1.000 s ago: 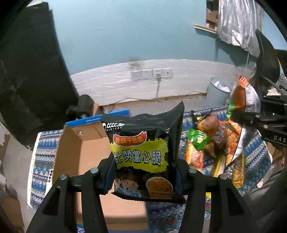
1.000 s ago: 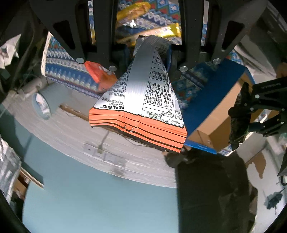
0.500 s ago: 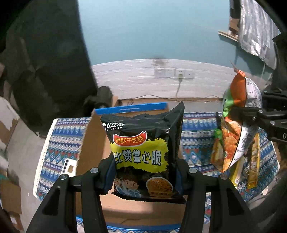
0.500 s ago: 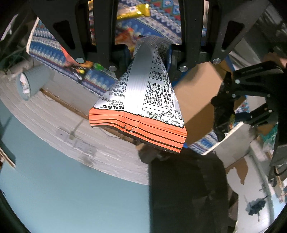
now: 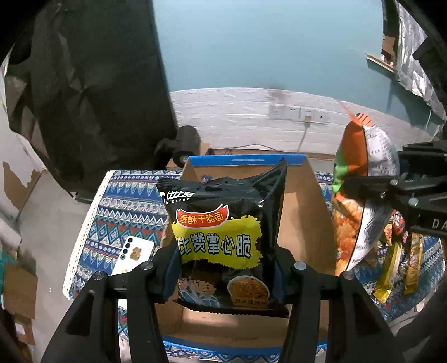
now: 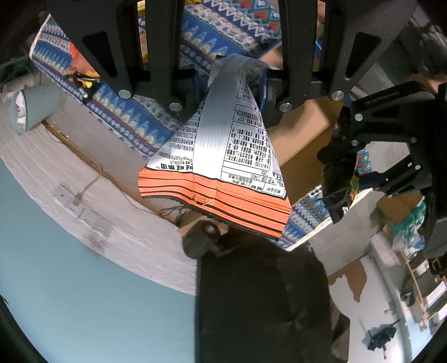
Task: Organize snacks
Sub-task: 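Carry both bags to the cardboard box and open both grippers to drop them, then return to the pile, left grasping orange chip bag while right grasps yellow wafer stick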
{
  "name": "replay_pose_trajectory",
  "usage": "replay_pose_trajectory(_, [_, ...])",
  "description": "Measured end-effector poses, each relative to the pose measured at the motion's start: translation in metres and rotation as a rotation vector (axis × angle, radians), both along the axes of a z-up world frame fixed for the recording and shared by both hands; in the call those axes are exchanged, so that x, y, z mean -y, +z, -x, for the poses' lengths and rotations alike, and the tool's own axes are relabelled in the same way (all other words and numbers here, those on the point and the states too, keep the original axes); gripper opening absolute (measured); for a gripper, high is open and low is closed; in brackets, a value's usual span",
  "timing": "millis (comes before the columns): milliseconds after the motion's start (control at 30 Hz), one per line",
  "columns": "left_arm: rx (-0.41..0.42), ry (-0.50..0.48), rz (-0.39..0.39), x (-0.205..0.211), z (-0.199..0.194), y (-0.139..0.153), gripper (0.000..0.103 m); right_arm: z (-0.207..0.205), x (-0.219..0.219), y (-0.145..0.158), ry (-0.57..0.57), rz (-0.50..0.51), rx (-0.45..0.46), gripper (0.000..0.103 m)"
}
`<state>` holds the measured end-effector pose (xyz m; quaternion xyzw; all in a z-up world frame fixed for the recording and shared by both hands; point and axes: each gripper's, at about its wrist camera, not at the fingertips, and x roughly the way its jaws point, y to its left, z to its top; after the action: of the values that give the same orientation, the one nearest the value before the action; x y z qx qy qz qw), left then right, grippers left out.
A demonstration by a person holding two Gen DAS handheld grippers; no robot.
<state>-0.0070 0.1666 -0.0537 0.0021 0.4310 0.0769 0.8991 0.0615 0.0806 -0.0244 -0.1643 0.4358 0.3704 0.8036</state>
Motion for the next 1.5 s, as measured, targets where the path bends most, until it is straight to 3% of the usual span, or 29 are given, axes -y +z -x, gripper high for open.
replay_pose_trajectory(200, [-0.039, 0.016, 0.004, -0.006, -0.002, -0.008, 0.056, 0.002, -0.021, -0.010, 0.032, 0.014, -0.030, 0.029])
replay_pose_trajectory(267, [-0.048, 0.026, -0.021, -0.006, -0.003, -0.009, 0.065, 0.001, -0.024, -0.012, 0.027, 0.013, -0.038, 0.034])
replay_pose_trajectory(333, [-0.039, 0.037, -0.043, -0.006, -0.002, -0.008, 0.069, -0.001, -0.024, -0.015, 0.014, 0.020, -0.047, 0.053])
replay_pose_trajectory(367, [-0.029, 0.037, -0.048, -0.005, 0.000, -0.006, 0.071, -0.001, -0.024, -0.015, 0.008, 0.019, -0.046, 0.057])
replay_pose_trajectory(433, [-0.021, 0.037, -0.048, -0.006, 0.000, -0.005, 0.076, -0.003, -0.020, -0.013, -0.009, 0.018, -0.035, 0.060])
replay_pose_trajectory(700, [-0.016, 0.020, -0.047, 0.000, -0.003, -0.003, 0.077, -0.003, -0.008, -0.007, -0.048, 0.006, -0.030, 0.069])
replay_pose_trajectory(1100, [-0.032, -0.047, -0.043, 0.033, -0.010, -0.002, 0.079, -0.001, 0.034, -0.007, -0.103, 0.020, -0.027, 0.070])
replay_pose_trajectory(1500, [-0.087, -0.169, -0.034, 0.090, -0.019, -0.010, 0.080, -0.004, 0.097, -0.013, -0.194, 0.042, -0.035, 0.072])
